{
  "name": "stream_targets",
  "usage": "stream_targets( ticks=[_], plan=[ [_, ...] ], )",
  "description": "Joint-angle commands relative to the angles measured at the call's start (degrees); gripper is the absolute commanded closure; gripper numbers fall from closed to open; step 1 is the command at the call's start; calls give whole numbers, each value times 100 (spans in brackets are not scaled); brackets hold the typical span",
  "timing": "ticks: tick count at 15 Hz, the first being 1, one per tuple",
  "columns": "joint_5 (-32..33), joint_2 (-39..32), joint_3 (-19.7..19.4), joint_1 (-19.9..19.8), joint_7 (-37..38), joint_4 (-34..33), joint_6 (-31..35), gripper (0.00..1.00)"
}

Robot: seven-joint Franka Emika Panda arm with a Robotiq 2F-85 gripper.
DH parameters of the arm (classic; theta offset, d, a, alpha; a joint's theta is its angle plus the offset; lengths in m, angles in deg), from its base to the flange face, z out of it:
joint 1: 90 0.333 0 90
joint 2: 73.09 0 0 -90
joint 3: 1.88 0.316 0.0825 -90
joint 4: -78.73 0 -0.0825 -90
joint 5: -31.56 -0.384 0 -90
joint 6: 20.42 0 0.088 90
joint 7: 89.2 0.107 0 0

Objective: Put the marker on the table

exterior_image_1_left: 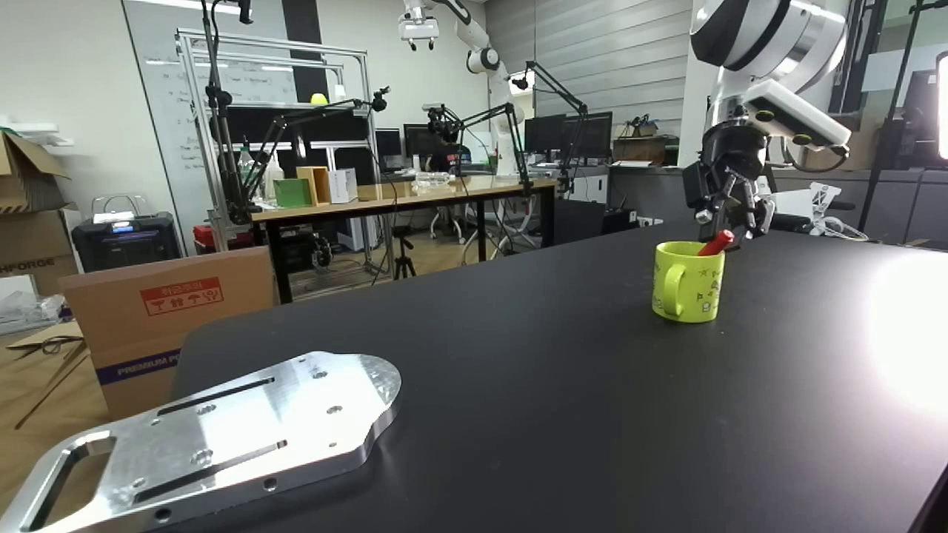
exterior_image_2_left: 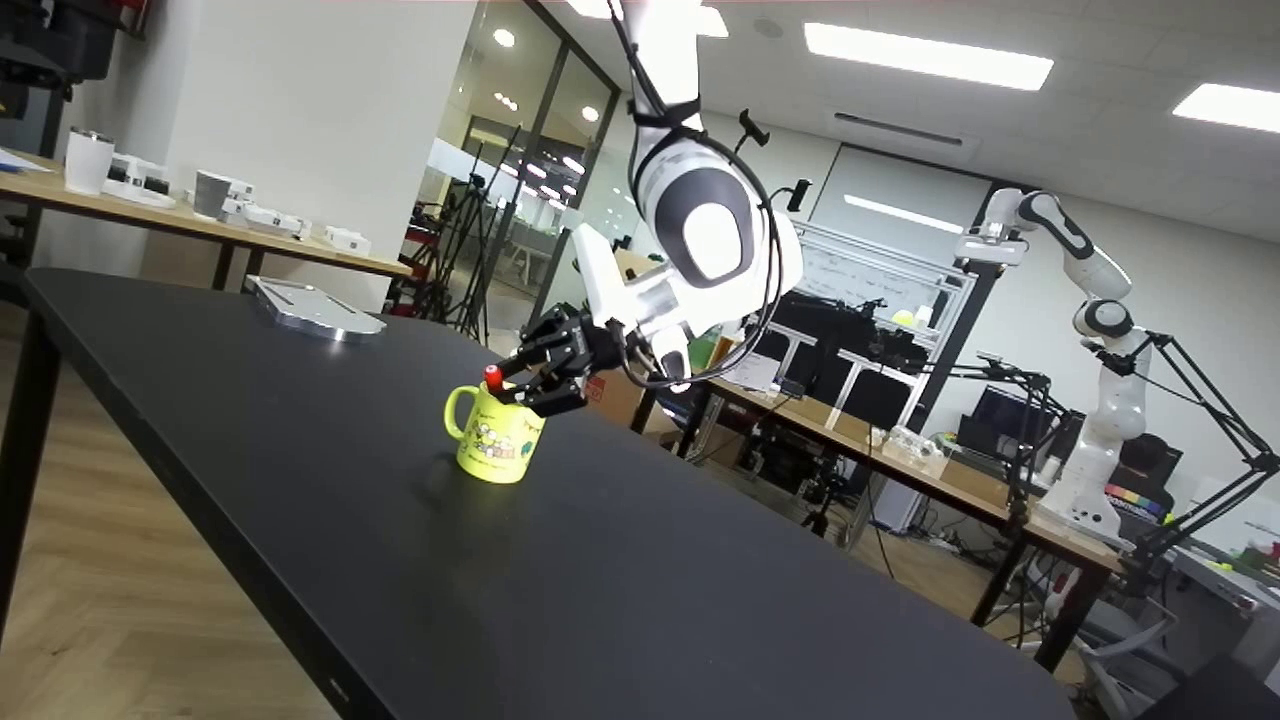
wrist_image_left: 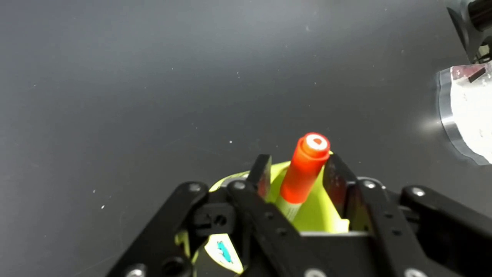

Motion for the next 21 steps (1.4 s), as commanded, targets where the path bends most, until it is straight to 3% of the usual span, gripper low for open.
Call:
stream_targets(
  ticks=[1, 3, 8, 16, 21],
  plan=[
    [125, -97, 14, -27, 335, -217, -252, 88],
    [71, -70, 18, -94, 331, -210, -359, 99],
    [50, 319, 35, -128, 193, -30, -399, 95],
    [-6, 2201, -75, -136, -283, 1071, -511, 95],
    [650, 3109, -617, -122, -309, 2034, 912, 95]
  ],
)
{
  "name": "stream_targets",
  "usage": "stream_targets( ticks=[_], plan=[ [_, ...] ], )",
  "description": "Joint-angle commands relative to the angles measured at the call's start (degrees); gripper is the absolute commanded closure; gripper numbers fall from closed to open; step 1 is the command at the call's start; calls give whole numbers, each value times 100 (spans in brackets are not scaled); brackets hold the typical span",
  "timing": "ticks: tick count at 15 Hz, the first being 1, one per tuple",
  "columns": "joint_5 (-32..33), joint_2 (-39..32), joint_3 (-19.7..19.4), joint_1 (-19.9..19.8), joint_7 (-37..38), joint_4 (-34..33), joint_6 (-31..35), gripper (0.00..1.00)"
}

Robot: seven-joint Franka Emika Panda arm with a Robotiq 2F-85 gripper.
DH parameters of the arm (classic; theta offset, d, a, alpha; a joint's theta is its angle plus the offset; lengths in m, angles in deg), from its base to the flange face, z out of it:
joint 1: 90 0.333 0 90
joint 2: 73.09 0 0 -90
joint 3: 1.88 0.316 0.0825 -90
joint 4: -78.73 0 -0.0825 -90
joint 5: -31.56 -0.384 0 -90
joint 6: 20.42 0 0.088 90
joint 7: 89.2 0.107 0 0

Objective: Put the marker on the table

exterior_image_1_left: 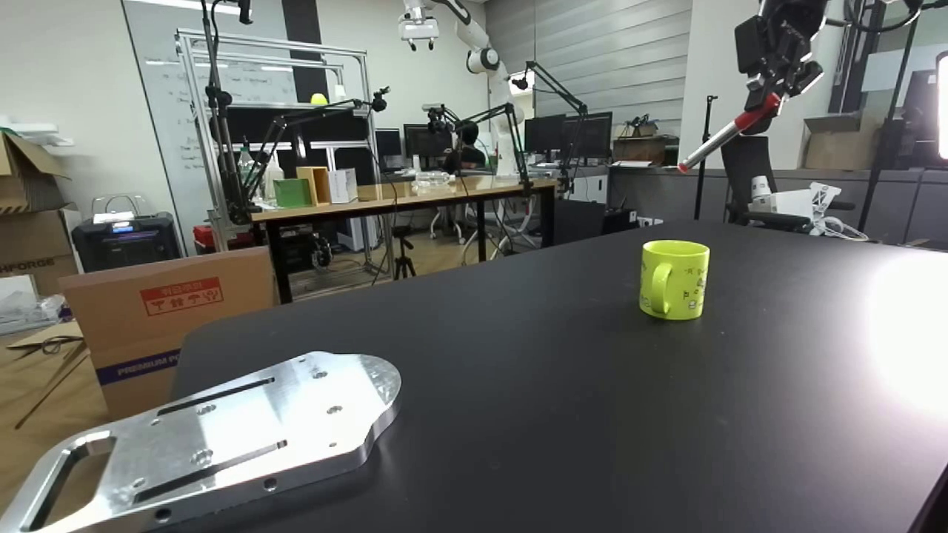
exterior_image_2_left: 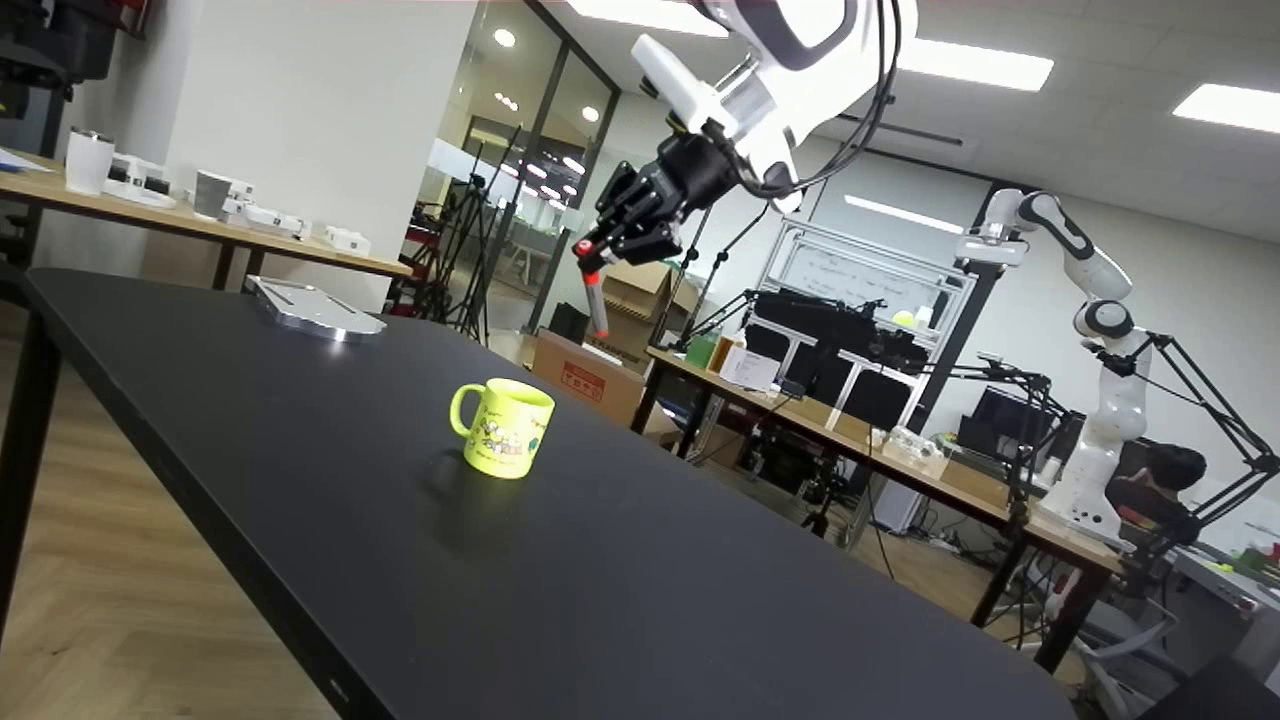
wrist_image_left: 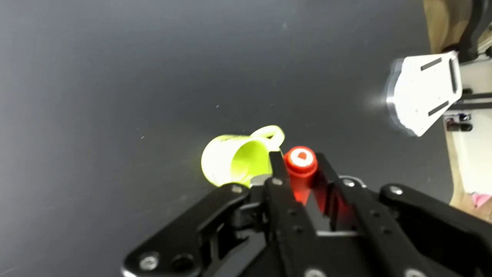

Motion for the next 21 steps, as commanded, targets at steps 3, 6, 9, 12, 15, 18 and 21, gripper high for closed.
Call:
stream_targets(
  ticks=[3, 6, 9, 12, 15, 18, 21],
  plan=[
    [725, 579, -639, -170, -149, 1139, 1888, 95],
    [1120, 209, -920, -327, 35, 1384, 3150, 95],
    [1668, -424, -1181, -404, 531, 1413, 4231, 95],
    [2322, -1168, -1569, -308, 1380, 1192, 4678, 95],
    [2572, -1655, -1727, -327, 1863, 987, 4667, 95],
    [2557, -1953, -1729, -371, 2045, 787, 4604, 95],
    [2449, -2150, -1607, -491, 2013, 609, 4579, 95]
  ],
)
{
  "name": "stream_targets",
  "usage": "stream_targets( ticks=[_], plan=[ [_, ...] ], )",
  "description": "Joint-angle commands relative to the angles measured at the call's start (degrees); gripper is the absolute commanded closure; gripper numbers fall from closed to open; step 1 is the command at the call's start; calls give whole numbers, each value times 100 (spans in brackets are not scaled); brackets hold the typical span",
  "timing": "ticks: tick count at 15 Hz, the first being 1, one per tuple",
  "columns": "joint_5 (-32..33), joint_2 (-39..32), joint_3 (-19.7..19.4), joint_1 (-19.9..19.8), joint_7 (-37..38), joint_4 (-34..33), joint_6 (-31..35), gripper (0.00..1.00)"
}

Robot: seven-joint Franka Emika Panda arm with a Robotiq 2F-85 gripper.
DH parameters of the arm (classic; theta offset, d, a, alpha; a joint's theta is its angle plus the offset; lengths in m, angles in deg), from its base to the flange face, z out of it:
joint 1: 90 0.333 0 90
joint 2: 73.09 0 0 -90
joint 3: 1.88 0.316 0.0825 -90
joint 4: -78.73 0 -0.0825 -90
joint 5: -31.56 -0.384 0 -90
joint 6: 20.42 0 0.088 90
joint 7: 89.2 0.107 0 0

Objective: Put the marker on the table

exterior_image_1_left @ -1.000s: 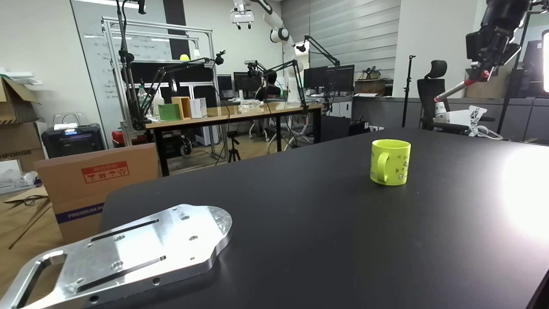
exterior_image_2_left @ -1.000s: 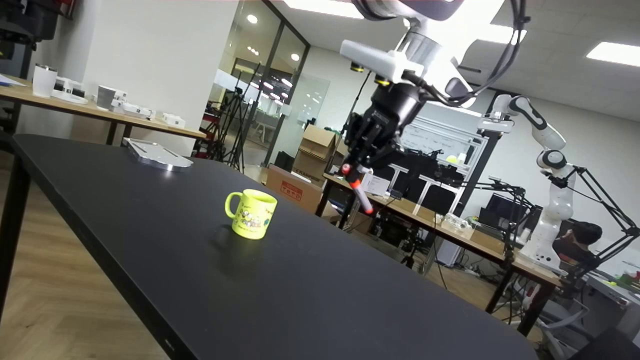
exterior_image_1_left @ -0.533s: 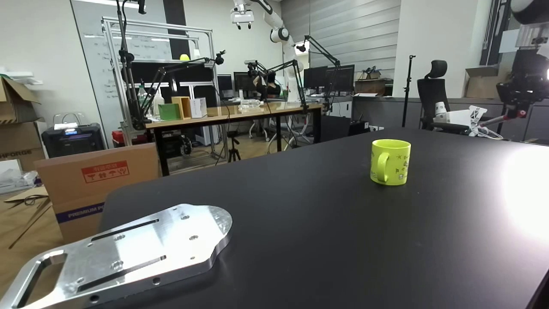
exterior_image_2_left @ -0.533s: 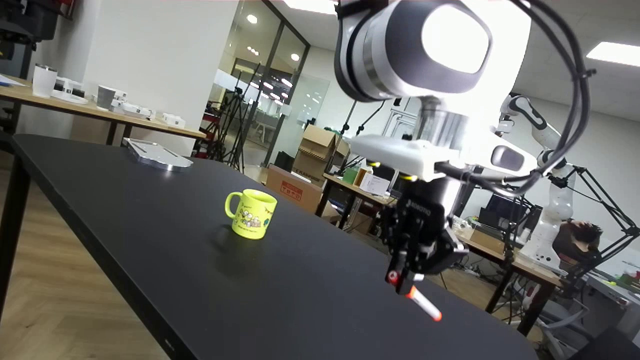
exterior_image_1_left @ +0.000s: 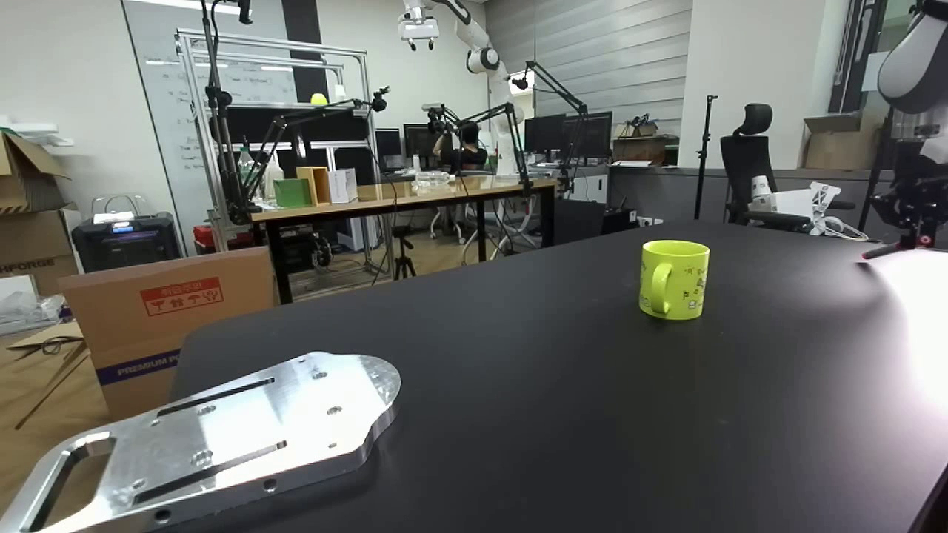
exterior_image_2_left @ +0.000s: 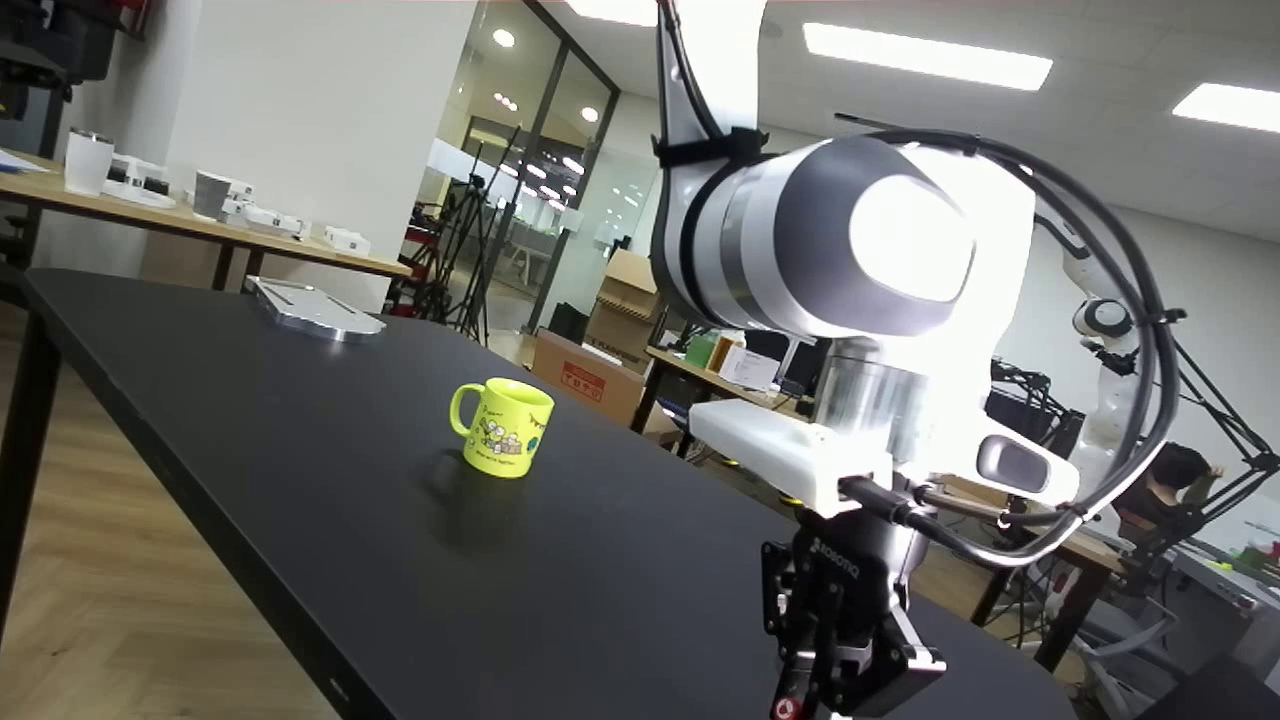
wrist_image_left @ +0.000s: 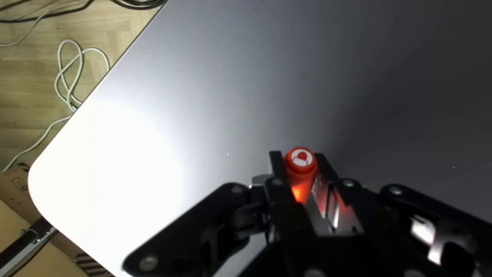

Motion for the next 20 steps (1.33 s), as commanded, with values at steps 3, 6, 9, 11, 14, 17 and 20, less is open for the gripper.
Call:
stream_targets(
  ticks=[3, 6, 9, 11, 14, 17, 20],
  plan=[
    [-55, -335, 160, -203, 239, -419, -96, 95],
    [-155, -373, 279, -320, 217, -493, -117, 95],
    [-262, -381, 372, -409, 198, -540, -204, 95],
    [-354, -378, 438, -466, 189, -562, -268, 95],
    [-461, -383, 496, -512, 194, -582, -304, 95],
    [-570, -384, 558, -560, 187, -617, -387, 95],
    [-656, -378, 595, -587, 176, -641, -491, 95]
  ],
)
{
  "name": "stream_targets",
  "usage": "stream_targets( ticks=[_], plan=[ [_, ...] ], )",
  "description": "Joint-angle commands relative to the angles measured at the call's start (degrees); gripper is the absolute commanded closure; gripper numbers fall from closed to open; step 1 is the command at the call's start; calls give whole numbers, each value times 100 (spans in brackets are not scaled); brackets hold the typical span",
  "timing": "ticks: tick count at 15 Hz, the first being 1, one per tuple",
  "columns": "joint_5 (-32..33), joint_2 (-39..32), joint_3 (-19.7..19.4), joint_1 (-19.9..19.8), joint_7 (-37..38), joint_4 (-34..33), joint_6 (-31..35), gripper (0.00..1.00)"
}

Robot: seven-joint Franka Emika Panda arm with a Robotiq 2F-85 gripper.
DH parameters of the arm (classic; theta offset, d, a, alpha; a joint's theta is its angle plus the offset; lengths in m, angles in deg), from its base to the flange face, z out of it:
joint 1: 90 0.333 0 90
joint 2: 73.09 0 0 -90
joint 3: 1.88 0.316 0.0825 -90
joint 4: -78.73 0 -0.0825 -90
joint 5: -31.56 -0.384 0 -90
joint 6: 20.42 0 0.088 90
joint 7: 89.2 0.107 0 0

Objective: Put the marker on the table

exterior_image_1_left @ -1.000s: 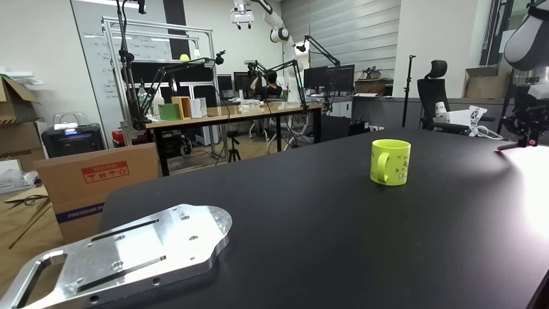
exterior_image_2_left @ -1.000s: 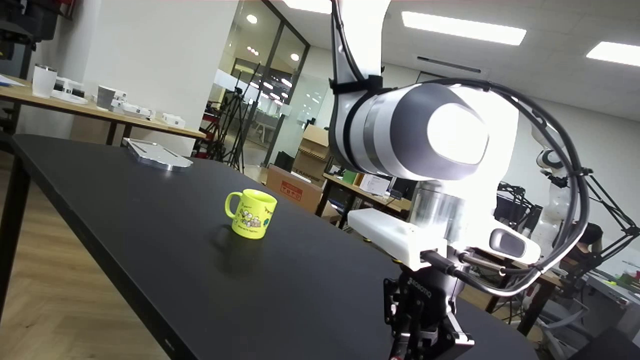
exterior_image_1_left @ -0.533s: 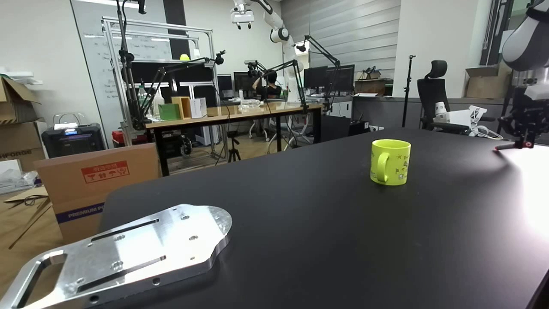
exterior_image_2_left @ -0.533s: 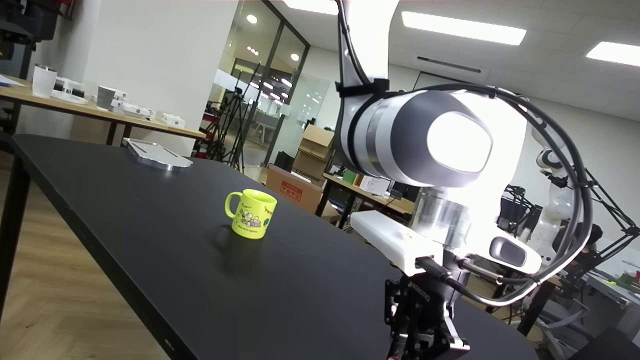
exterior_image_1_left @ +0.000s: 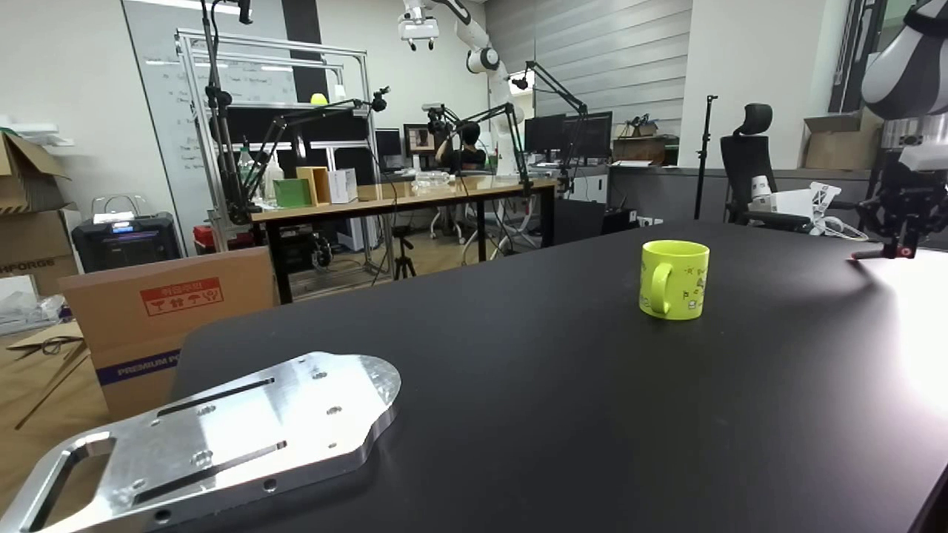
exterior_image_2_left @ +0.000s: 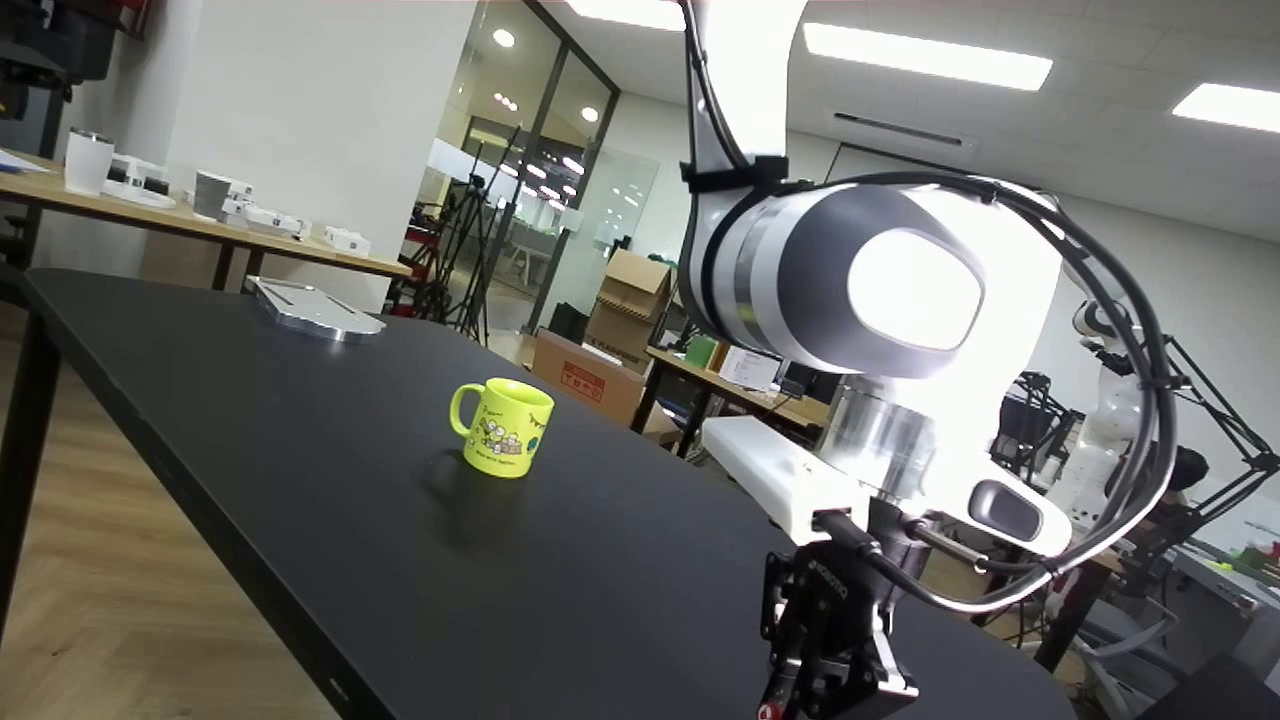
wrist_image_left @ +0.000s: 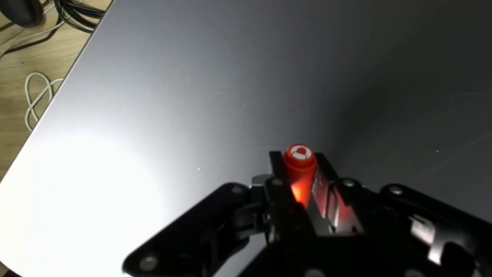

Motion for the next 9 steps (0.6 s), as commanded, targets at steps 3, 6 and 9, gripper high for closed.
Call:
stream_targets(
  ticks=[3, 6, 9],
  plan=[
    [-95, -81, 121, -126, 137, -216, -369, 95],
    [-96, -72, 119, -131, 84, -243, -558, 95],
    [-96, -68, 158, -172, -34, -268, -666, 53]
  ],
)
